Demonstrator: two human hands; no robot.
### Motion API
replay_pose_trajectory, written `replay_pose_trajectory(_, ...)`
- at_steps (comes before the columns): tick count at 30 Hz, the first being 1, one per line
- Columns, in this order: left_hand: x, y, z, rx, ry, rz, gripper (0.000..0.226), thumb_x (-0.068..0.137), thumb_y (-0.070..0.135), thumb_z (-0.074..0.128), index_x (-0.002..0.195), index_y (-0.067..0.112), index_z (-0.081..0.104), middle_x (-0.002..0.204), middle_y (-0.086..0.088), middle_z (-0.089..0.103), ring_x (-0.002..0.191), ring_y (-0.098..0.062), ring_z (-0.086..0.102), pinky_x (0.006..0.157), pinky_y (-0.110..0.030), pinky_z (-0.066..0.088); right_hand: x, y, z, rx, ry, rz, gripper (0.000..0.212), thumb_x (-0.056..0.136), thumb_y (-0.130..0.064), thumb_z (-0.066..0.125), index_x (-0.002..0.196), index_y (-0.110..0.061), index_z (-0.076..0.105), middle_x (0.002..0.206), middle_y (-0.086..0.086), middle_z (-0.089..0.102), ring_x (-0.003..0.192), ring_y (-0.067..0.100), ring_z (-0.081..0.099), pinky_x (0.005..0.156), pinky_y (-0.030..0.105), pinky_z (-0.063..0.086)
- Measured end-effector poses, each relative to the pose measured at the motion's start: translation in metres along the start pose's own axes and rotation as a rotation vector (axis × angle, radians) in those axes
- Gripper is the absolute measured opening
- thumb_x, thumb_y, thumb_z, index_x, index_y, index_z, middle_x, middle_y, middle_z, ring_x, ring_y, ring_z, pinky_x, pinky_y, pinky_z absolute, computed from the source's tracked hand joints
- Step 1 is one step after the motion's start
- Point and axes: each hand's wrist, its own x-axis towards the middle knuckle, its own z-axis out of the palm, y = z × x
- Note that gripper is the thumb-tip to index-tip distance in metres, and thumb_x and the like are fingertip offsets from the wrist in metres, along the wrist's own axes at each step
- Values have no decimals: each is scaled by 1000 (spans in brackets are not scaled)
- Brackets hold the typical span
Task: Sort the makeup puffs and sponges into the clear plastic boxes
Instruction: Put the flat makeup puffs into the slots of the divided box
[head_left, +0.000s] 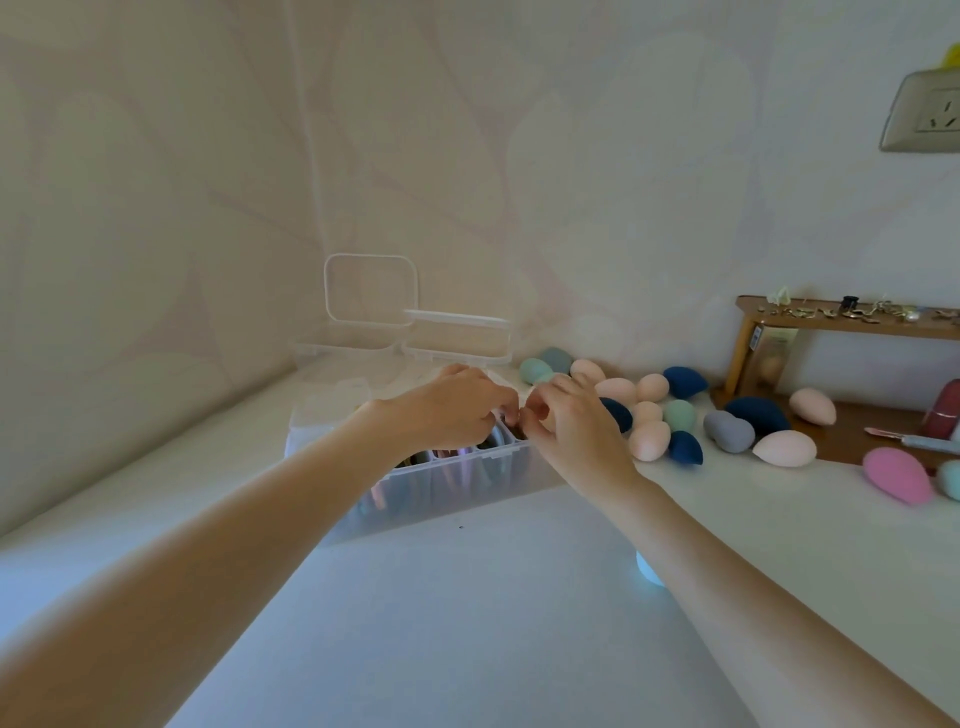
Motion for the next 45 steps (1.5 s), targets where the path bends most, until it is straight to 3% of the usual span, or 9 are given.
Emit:
replay_pose_trajectory(6, -5, 8, 3, -107, 136, 13, 46, 88, -2, 37, 125, 18, 53, 134, -1, 54, 125, -21, 47, 110, -35, 31, 2, 1, -14, -20, -152, 52, 28, 96, -26, 49, 109, -11, 69, 114, 6, 47, 114, 17, 37, 83, 28, 42)
replay_pose_trajectory(11, -7, 29, 16, -201, 371, 119, 46, 80, 0, 33, 113, 10, 63, 123, -6, 60, 115, -27, 52, 97, -37, 39, 2, 14, -56, -114, -199, 168, 23, 94, -28, 50, 101, -14, 66, 101, 1, 45, 113, 28, 42, 85, 33, 36)
replay_pose_trajectory(14, -8, 48, 30, -155, 311, 147, 43, 86, -1, 35, 117, 14, 60, 128, -2, 54, 121, -22, 45, 101, -32, 31, -10, 19, -87, -302, -679, 394, 35, 85, -49, 58, 105, -20, 60, 106, -5, 45, 110, 25, 49, 84, 31, 41)
replay_pose_trajectory(17, -4, 65, 32, -146, 261, 147, 42, 88, 0, 35, 119, 17, 58, 133, 2, 50, 126, -19, 39, 107, -32, 28, -31, 16, -101, -183, -1066, 619, 57, 76, -48, 71, 120, -17, 53, 121, 8, 56, 103, 22, 60, 77, 28, 54)
replay_pose_trajectory(22, -2, 73, 19, -134, 289, 156, 40, 86, -1, 38, 113, 16, 63, 130, 0, 53, 125, -21, 43, 100, -28, 28, -36, 13, -96, -57, -838, 492, 38, 85, -31, 66, 111, -3, 60, 106, 10, 58, 92, 25, 62, 63, 25, 53)
replay_pose_trajectory(27, -12, 53, 7, -131, 303, 96, 43, 83, 11, 33, 110, 16, 66, 127, -2, 56, 121, -23, 47, 103, -36, 34, -22, 16, -80, -192, -394, 377, 18, 92, -21, 54, 104, -7, 53, 119, 9, 48, 109, 30, 52, 84, 35, 45)
replay_pose_trajectory(31, -21, 32, 7, -129, 297, 25, 36, 84, -2, 44, 108, 14, 67, 125, -5, 57, 118, -25, 50, 103, -38, 37, -26, 32, -53, -390, -350, 268, 25, 95, -10, 45, 120, -8, 49, 131, 12, 38, 115, 26, 43, 94, 37, 44)
replay_pose_trajectory(39, -32, -9, 1, -292, 315, -183, 31, 89, -1, 43, 111, 9, 62, 126, -10, 51, 112, -24, 55, 100, -36, 43, -17, 31, -44, -260, -490, 244, 41, 89, -25, 53, 127, -11, 43, 133, 9, 38, 119, 27, 40, 91, 34, 40)
replay_pose_trajectory(45, -65, -47, -3, -375, 554, -617, 37, 91, 11, 45, 127, 14, 49, 139, -12, 41, 128, -30, 40, 108, -43, 30, 25, 3, -40, 239, -144, 410, 26, 92, -15, 50, 115, -9, 58, 120, 7, 58, 111, 24, 54, 92, 30, 42)
